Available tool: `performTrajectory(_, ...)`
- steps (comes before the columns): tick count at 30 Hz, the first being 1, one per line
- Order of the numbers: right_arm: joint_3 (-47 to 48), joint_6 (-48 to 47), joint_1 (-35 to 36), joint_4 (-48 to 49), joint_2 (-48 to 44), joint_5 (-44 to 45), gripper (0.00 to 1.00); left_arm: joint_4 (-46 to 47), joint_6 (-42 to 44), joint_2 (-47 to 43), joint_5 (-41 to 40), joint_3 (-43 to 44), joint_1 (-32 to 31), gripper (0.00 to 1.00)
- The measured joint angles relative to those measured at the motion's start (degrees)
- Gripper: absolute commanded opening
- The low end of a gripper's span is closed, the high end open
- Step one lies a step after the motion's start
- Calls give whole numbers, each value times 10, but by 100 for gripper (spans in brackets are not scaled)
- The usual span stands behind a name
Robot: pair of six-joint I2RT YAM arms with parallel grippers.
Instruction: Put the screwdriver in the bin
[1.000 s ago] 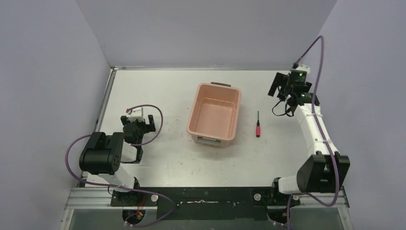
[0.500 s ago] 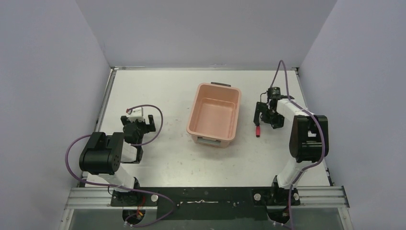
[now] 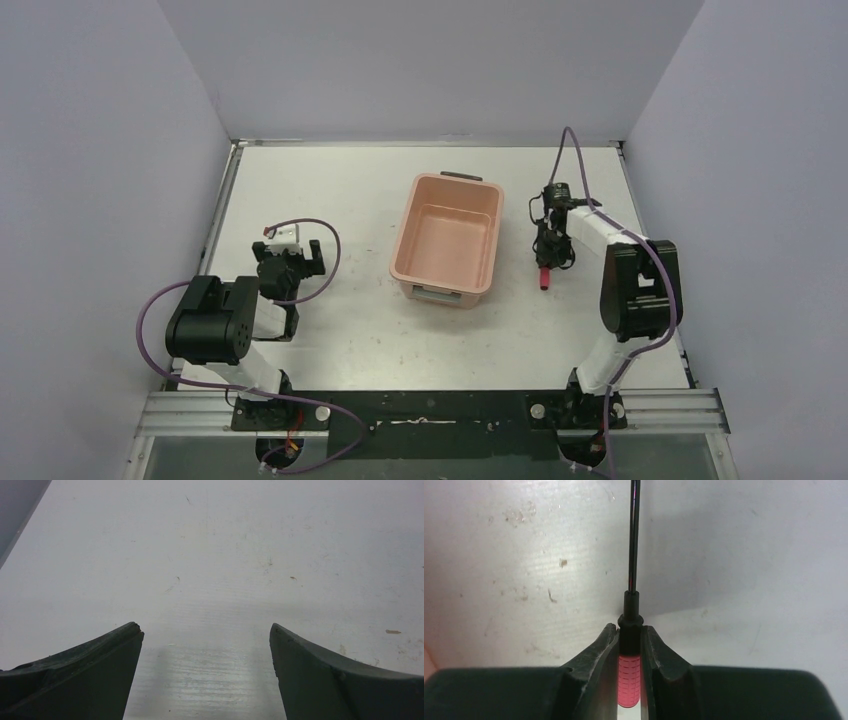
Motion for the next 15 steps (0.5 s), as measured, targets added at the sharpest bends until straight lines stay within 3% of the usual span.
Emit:
performTrajectory(5, 45, 4, 3, -83, -70, 16, 0, 0, 0, 0, 0, 0, 0, 97)
performTrajectory(15, 250, 19, 33, -163, -211, 43, 0, 0, 0, 0, 0, 0, 0, 97)
